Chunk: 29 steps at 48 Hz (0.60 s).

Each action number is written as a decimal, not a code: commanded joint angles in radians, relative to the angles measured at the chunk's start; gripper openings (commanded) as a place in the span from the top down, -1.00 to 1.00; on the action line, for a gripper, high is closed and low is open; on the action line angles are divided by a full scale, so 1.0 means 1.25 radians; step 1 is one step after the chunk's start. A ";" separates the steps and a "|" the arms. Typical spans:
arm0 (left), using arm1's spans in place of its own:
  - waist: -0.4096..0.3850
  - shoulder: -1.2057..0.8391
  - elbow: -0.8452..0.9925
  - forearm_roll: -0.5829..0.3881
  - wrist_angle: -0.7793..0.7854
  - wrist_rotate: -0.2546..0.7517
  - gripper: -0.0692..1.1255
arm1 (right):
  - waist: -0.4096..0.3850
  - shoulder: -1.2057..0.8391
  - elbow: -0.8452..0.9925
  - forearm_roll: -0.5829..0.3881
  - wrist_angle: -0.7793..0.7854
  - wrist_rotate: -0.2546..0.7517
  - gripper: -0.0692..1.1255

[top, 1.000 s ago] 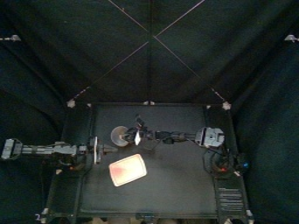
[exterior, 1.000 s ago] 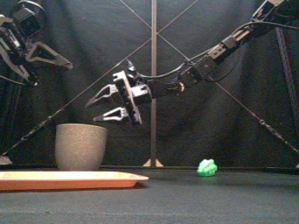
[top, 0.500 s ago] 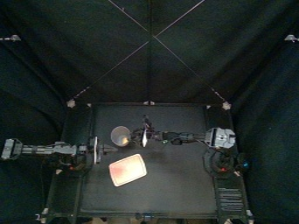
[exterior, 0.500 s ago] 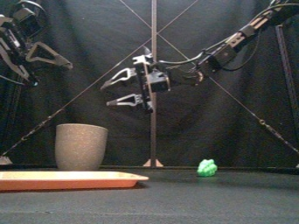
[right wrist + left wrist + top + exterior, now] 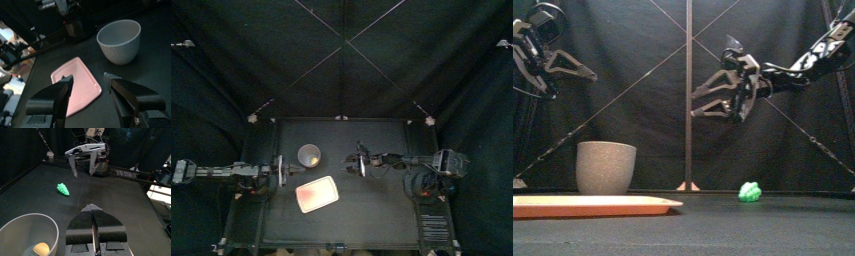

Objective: Pick the chip then place it in the grey bowl
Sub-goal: Drop chip in the grey bowl and return to neutral

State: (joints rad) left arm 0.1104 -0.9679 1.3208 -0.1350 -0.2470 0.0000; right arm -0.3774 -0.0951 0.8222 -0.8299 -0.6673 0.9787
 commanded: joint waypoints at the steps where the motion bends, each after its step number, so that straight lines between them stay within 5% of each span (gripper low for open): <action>1: 0.011 0.001 -0.021 0.000 -0.009 0.001 0.88 | -0.021 -0.076 0.056 -0.045 0.015 -0.001 -0.59; 17: 0.017 0.001 -0.023 -0.001 -0.010 0.000 0.88 | -0.081 -0.318 0.191 0.067 0.101 -0.004 -0.59; 29: 0.018 0.001 -0.029 0.000 -0.011 0.001 0.88 | 0.020 -0.472 0.201 0.044 0.124 -0.042 -0.58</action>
State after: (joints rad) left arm 0.1304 -0.9679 1.3162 -0.1365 -0.2485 0.0000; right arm -0.3912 -0.6596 1.0845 -0.7839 -0.5170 0.9434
